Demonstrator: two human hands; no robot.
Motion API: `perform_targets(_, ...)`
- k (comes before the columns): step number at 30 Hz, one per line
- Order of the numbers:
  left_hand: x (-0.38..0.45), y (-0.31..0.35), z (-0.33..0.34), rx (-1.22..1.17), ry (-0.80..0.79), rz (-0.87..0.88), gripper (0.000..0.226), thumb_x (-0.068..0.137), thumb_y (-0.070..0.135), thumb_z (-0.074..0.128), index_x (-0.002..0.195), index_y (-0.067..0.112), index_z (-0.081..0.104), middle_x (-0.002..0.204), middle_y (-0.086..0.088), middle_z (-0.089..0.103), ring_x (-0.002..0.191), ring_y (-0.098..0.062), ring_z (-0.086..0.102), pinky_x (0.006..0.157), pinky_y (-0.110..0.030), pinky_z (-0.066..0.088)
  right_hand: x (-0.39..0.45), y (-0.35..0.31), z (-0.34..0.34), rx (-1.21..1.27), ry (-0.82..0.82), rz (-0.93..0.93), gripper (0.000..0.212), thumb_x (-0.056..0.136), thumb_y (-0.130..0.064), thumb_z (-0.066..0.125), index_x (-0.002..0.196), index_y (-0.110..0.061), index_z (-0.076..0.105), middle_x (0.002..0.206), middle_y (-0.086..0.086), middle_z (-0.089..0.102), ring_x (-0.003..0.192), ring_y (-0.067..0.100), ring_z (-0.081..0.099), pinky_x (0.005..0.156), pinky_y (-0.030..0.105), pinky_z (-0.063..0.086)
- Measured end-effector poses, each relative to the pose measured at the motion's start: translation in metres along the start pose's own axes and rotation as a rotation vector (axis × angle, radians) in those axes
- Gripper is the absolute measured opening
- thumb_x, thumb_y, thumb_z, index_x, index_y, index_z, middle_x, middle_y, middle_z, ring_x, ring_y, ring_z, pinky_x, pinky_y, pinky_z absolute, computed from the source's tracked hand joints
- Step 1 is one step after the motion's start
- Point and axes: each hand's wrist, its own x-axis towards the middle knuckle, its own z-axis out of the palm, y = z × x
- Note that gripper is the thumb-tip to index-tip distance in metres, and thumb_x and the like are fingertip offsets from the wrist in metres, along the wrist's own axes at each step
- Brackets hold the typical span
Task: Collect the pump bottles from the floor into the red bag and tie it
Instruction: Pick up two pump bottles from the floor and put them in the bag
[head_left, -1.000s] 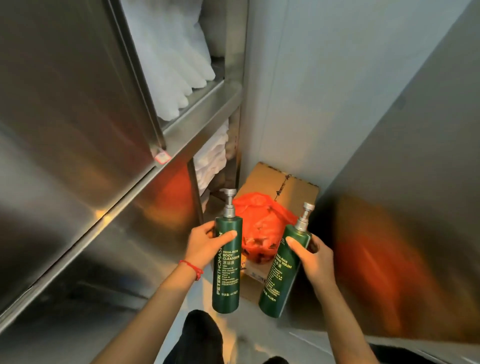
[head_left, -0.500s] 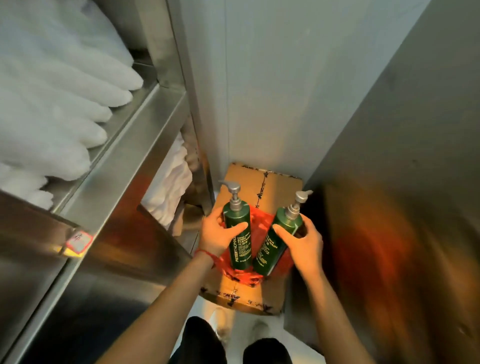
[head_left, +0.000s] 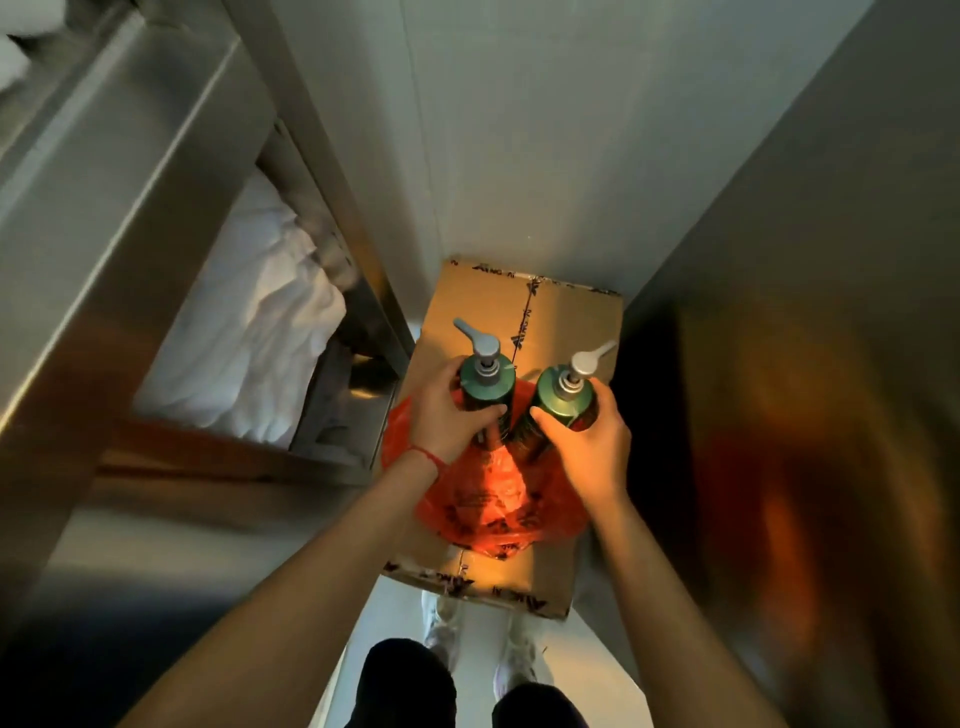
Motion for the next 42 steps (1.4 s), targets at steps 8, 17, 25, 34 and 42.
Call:
perform_targets(8,0.016,-0.015,0.012,0.039,-0.041,0.028,0.059,0.059,0.008,0.08,0.113,0.014,0.056,0.107,0.006,0.057,0.104,-0.014,0.054,0.088,-0.027,0.041,0.011,0.011,0.021,0.035,0.022,-0.03,0.061,0.062,-0.015,0.081,0.117,-0.014,0.055,0.107,-0.008,0.058,0.1,0.009,0.055,0.079,-0.004,0.033)
perform_targets(17,0.021,-0.017,0.008,0.04,-0.089,0.048,0.06,0.06,0.007,0.079,0.115,0.015,0.055,0.107,0.007,0.056,0.102,-0.01,0.052,0.08,-0.004,0.037,0.01,0.02,0.021,0.021,-0.037,-0.03,0.066,0.061,-0.021,0.082,0.12,-0.021,0.052,0.108,-0.017,0.055,0.101,-0.006,0.05,0.084,-0.001,0.034)
perform_targets(25,0.013,-0.021,0.005,0.061,-0.09,0.049,0.058,0.058,0.008,0.08,0.109,0.017,0.054,0.101,0.011,0.056,0.095,-0.004,0.051,0.073,0.005,0.033,-0.001,0.019,0.017,-0.005,-0.094,-0.012,0.066,0.063,-0.022,0.08,0.12,-0.029,0.047,0.114,-0.008,0.058,0.107,0.008,0.055,0.089,0.013,0.04)
perform_targets(34,0.002,-0.021,0.001,0.078,-0.089,0.072,0.059,0.061,0.011,0.079,0.114,0.016,0.053,0.106,0.008,0.057,0.102,-0.009,0.052,0.075,0.005,0.033,-0.011,0.012,0.012,-0.043,-0.076,-0.022,0.064,0.07,-0.02,0.076,0.127,-0.016,0.047,0.127,0.005,0.057,0.118,0.017,0.052,0.103,0.036,0.04)
perform_targets(42,-0.03,-0.012,-0.01,0.124,-0.042,-0.028,0.061,0.078,0.017,0.067,0.132,0.01,0.039,0.135,-0.011,0.049,0.125,-0.023,0.043,0.105,-0.042,0.036,-0.037,0.003,-0.004,-0.13,0.013,0.0,0.053,0.082,-0.027,0.064,0.131,-0.017,0.044,0.126,0.008,0.057,0.114,0.019,0.055,0.093,0.025,0.038)
